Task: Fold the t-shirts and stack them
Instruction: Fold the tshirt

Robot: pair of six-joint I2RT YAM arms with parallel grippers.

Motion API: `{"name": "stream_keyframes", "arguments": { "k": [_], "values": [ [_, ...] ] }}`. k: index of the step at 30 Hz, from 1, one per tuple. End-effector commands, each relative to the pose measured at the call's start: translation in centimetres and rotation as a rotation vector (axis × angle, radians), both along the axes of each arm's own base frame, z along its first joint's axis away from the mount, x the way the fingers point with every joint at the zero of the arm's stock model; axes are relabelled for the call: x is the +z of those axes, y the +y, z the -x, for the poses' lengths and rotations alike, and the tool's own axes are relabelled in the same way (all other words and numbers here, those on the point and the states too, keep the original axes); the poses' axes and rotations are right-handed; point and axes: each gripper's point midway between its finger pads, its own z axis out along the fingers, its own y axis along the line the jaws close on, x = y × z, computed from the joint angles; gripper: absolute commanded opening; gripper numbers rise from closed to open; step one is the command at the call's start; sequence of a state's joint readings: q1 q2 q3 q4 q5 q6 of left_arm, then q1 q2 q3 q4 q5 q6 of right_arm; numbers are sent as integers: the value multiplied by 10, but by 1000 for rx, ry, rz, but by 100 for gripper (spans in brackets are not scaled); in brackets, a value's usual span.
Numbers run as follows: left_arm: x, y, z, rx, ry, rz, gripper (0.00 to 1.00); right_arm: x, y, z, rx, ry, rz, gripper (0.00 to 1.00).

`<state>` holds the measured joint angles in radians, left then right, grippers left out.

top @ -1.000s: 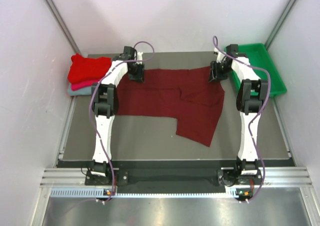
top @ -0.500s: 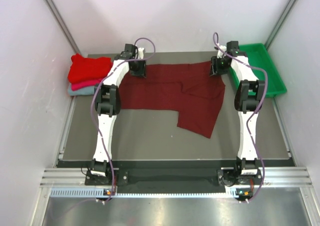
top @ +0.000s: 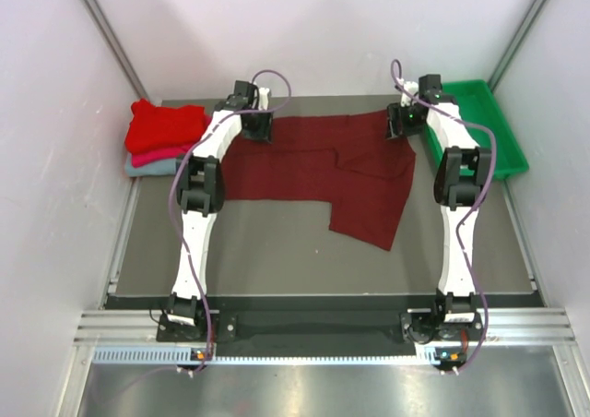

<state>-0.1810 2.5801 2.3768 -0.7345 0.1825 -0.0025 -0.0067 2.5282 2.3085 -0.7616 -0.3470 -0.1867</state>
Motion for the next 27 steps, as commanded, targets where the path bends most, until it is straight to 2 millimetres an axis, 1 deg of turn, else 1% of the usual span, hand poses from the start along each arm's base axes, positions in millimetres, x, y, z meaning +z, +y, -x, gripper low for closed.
{"name": "stream_keyframes", "arguments": {
  "k": [1,2,3,4,5,6,7,8,9,10,11,12,13,14,15,16,17,18,19,20,21,22,23,24,26,27],
  "values": [
    [79,14,-9,46,-154,-52,55,112,-27,-1,-29,-230,110,69],
    [110,14,-4,29,-199,-47,59,142,-24,10,-13,-288,122,70],
    [124,16,-1,22,-222,-50,60,156,-23,18,2,-315,132,70],
    [156,19,6,19,-274,-47,61,170,-18,24,28,-354,140,70],
    [168,23,11,-5,-301,-59,61,208,-21,40,60,-439,178,70],
    [155,26,21,-29,-286,-80,61,190,-21,58,91,-400,195,70],
    [158,33,28,-38,-304,-119,61,193,-2,72,156,-420,204,70],
    [184,41,41,-72,-369,-168,60,219,6,90,232,-508,254,71],
    [156,48,54,-94,-340,-212,60,189,11,111,286,-449,269,70],
    [153,59,63,-88,-347,-272,59,180,14,125,325,-435,296,70],
    [166,70,72,-79,-385,-322,58,187,24,144,386,-461,320,70],
    [141,77,88,-87,-333,-352,56,158,27,165,423,-391,316,69],
    [140,82,91,-82,-353,-369,54,145,34,183,466,-354,304,68],
    [148,91,96,-53,-378,-401,54,145,44,200,514,-364,308,66],
    [129,96,107,-46,-343,-415,54,112,46,224,550,-289,306,66],
    [132,99,108,-30,-364,-418,52,103,58,238,604,-280,305,64],
    [127,103,111,-14,-358,-430,52,100,62,252,644,-295,317,63],
    [113,106,118,-6,-333,-435,52,74,63,273,686,-240,319,62],
    [109,109,119,6,-326,-435,52,65,64,283,719,-225,338,61],
    [100,110,122,15,-306,-428,52,59,70,294,783,-235,361,58],
    [98,111,123,26,-296,-422,52,43,67,309,813,-199,374,57],
    [93,114,123,40,-277,-410,52,38,66,316,834,-189,382,56],
    [91,114,124,56,-260,-384,50,37,66,321,858,-197,392,56],
    [93,110,124,43,-253,-350,49,30,63,329,874,-183,392,56],
    [92,112,122,64,-249,-335,49,29,62,337,919,-194,407,56],
    [93,114,119,76,-252,-335,49,24,61,342,933,-186,409,56]
  ]
}}
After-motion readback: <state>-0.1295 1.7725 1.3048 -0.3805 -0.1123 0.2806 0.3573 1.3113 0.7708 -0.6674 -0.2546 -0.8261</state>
